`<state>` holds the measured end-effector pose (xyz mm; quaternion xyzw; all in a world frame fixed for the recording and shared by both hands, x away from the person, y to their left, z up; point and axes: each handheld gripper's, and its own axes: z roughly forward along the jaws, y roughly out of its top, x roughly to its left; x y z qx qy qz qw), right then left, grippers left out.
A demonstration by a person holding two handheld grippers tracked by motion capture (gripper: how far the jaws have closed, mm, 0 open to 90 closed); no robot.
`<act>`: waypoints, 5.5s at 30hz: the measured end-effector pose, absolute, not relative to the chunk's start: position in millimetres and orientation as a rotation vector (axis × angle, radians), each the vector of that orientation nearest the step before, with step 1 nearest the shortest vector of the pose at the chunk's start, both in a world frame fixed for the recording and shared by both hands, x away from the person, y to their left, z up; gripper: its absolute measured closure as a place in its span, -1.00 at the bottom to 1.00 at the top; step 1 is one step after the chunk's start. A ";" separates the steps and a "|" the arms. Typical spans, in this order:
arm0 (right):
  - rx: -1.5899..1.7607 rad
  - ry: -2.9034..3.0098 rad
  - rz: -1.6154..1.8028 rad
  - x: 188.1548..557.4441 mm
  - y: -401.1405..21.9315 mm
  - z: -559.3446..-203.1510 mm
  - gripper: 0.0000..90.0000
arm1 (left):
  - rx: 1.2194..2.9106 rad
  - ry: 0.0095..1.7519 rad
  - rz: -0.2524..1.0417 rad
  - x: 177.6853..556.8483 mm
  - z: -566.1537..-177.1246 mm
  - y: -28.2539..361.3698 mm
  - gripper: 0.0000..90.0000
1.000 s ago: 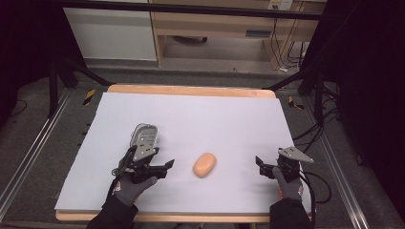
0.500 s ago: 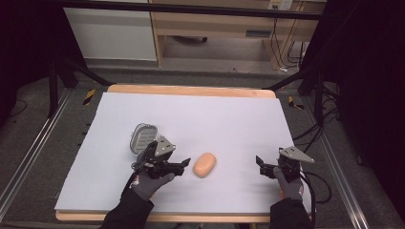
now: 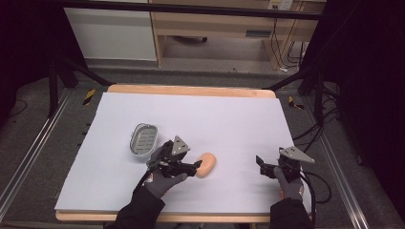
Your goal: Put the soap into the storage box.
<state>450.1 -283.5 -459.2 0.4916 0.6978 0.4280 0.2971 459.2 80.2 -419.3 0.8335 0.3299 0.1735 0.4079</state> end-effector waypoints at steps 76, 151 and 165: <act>1.321 1.897 1.116 452.7 -280.5 -462.8 -0.92 | 2.307 0.921 0.355 486.3 -473.6 19.7 -0.37; 1.299 1.911 1.108 452.7 -274.5 -462.9 -0.92 | 2.051 1.084 0.463 476.4 -410.5 164.5 -0.29; 1.298 1.914 1.108 453.3 -273.7 -462.8 -0.92 | 2.006 1.150 0.497 488.5 -406.0 186.4 -0.29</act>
